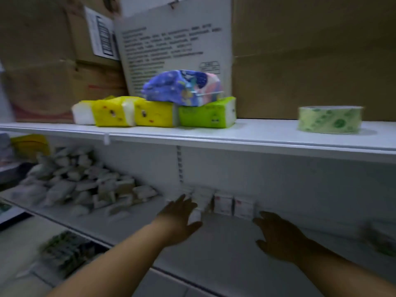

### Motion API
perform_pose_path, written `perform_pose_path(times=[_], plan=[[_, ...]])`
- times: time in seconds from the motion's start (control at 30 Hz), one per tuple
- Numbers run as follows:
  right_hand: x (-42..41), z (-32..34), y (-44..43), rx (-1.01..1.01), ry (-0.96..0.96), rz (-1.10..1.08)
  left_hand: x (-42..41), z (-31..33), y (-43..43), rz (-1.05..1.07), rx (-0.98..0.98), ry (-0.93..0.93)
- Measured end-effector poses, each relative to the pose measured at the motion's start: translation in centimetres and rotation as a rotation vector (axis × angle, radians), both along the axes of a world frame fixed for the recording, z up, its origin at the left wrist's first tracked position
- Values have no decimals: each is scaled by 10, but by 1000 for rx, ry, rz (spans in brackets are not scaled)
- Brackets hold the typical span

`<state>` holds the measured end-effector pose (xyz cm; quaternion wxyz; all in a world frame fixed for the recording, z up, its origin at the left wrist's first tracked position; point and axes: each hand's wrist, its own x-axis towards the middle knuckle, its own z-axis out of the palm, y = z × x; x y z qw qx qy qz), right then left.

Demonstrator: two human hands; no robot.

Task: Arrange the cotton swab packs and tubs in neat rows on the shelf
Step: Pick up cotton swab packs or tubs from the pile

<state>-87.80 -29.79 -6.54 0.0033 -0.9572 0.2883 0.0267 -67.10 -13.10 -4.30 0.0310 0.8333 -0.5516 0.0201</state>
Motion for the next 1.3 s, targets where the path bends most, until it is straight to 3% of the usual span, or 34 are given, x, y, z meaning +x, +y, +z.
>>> perform_pose_path(times=[0.1,0.23,0.47,0.73,0.83,1.07,1.3], plan=[[85,28,47,-62,-74,148,70,4,76,155,40,-41],[177,57,110,15,-123,270,128,6,155,315,68,14],[279,27,159,31,-79,419,190,-25,229,388,50,159],[407,-2,143,137,-160,427,286,-33,217,464,91,123],[446,-13,134,181,-119,416,318,-35,202,475,72,193],[502,-45,136,191,-217,372,364,-60,166,669,-245,561],[537,-88,145,108,-327,104,399,-101,150,695,-410,624]])
